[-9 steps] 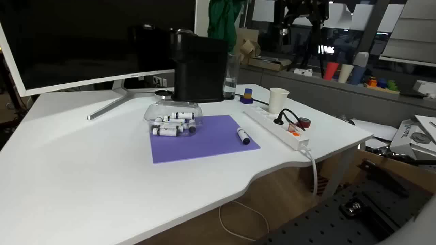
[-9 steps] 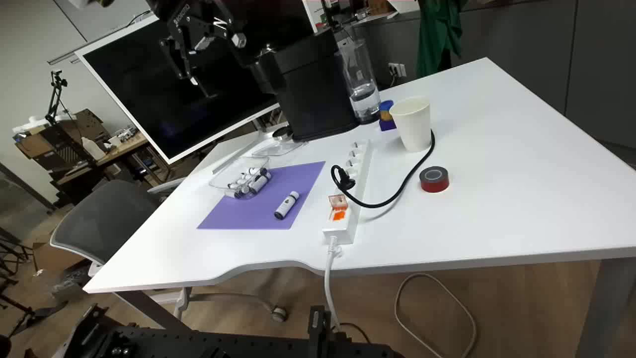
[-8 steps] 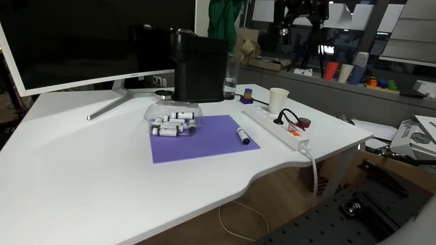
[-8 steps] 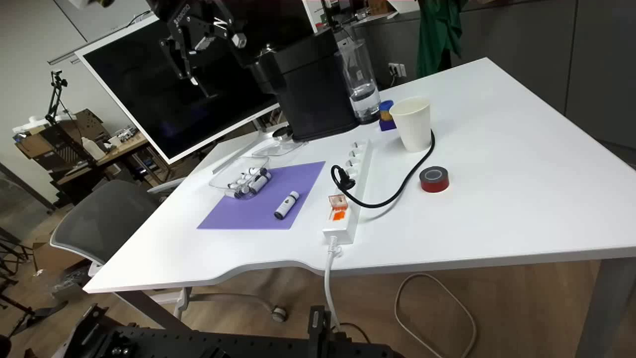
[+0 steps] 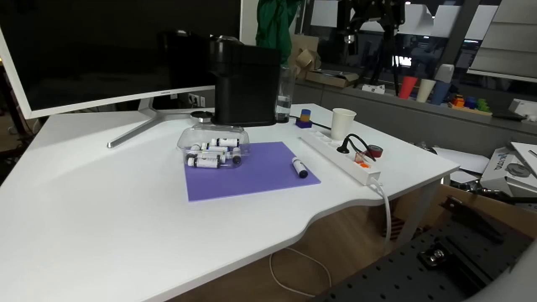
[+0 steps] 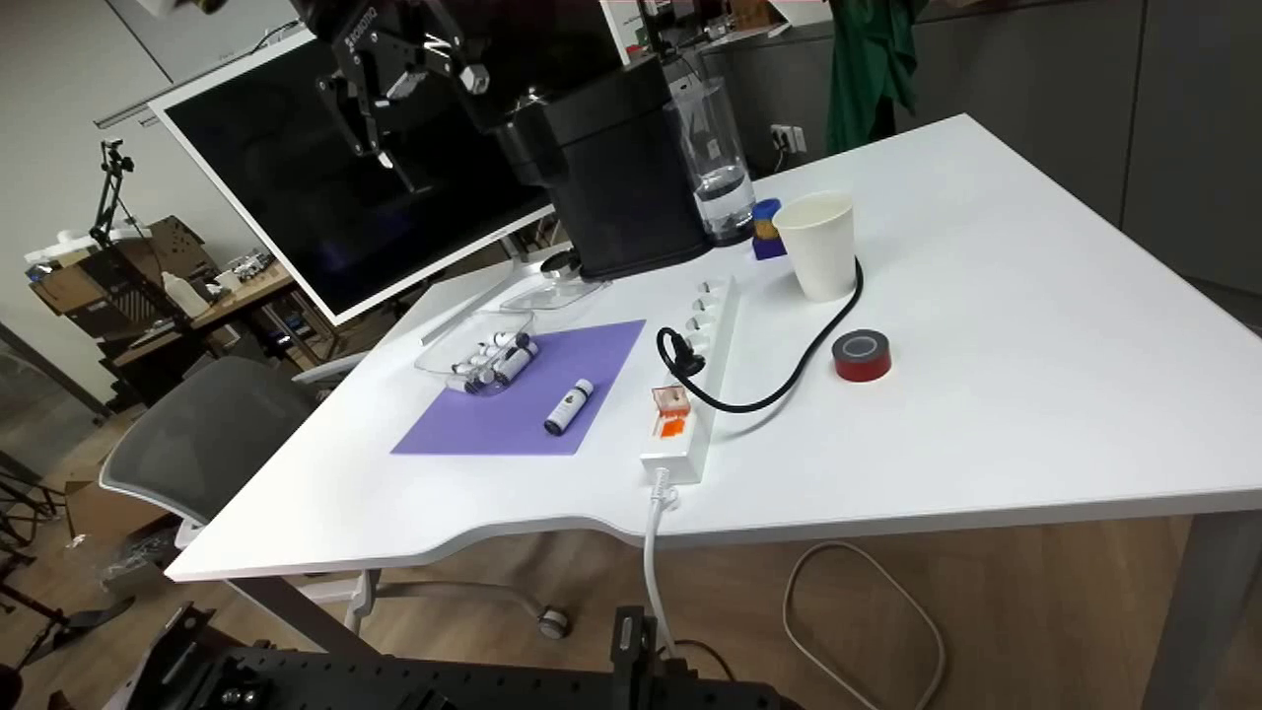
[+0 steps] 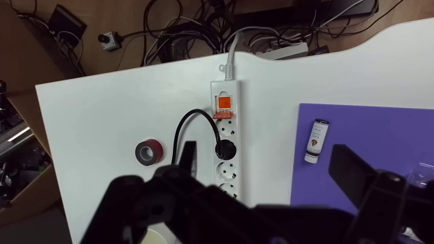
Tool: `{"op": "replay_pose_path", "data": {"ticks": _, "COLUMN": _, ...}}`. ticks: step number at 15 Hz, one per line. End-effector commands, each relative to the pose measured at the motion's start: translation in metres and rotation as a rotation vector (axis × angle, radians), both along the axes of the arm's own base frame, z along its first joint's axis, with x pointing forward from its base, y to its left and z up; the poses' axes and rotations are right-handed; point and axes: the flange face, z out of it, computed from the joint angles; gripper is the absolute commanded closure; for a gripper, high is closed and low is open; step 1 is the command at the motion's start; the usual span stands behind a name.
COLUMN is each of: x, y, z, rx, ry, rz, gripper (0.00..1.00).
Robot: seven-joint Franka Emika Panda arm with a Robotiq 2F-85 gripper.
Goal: Pick up the bottle from the table and put it in the container
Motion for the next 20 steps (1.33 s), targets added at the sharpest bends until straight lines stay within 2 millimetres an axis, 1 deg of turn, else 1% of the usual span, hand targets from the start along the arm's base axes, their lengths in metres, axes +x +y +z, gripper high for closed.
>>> {"op": "replay_pose_path", "data": {"ticks": 1, "x": 0.0, "y": 0.0, "z": 0.0, "rx": 0.0, "ry": 0.0, "rz": 0.0, "gripper": 0.0}}
{"op": "replay_pose_path", "data": {"ticks": 2, "x": 0.003, "y": 0.002, "z": -0.003, "rx": -0.012, "ry": -0.021, "rz": -0.009, "gripper": 0.0}}
{"op": "replay_pose_path", "data": {"ticks": 4, "x": 0.009, "y": 0.01, "z": -0.017, "rx": -0.02, "ry": -0.06, "rz": -0.002, "gripper": 0.0}}
{"op": "replay_pose_path", "data": {"ticks": 6, "x": 0.013, "y": 0.02, "z": -0.041, "rx": -0.016, "ry": -0.09, "rz": 0.018, "gripper": 0.0}}
{"op": "replay_pose_path", "data": {"ticks": 9, "x": 0.016, "y": 0.04, "z": -0.082, "rx": 0.0, "ry": -0.101, "rz": 0.043, "gripper": 0.0}}
{"op": "replay_pose_path", "data": {"ticks": 12, "x": 0.016, "y": 0.06, "z": -0.127, "rx": 0.026, "ry": -0.077, "rz": 0.063, "gripper": 0.0}}
{"op": "replay_pose_path", "data": {"ticks": 14, "x": 0.018, "y": 0.071, "z": -0.159, "rx": 0.032, "ry": -0.063, "rz": 0.08, "gripper": 0.0}}
{"op": "replay_pose_path", "data": {"ticks": 15, "x": 0.019, "y": 0.074, "z": -0.172, "rx": 0.025, "ry": -0.047, "rz": 0.065, "gripper": 0.0}}
{"op": "replay_pose_path", "data": {"ticks": 16, "x": 0.015, "y": 0.069, "z": -0.152, "rx": 0.039, "ry": -0.056, "rz": 0.091, "gripper": 0.0}}
{"op": "replay_pose_path", "data": {"ticks": 17, "x": 0.015, "y": 0.072, "z": -0.163, "rx": 0.043, "ry": -0.043, "rz": 0.093, "gripper": 0.0}}
{"op": "replay_pose_path", "data": {"ticks": 18, "x": 0.015, "y": 0.073, "z": -0.167, "rx": 0.045, "ry": -0.035, "rz": 0.095, "gripper": 0.0}}
{"op": "replay_pose_path", "data": {"ticks": 20, "x": 0.016, "y": 0.072, "z": -0.164, "rx": 0.044, "ry": -0.042, "rz": 0.095, "gripper": 0.0}}
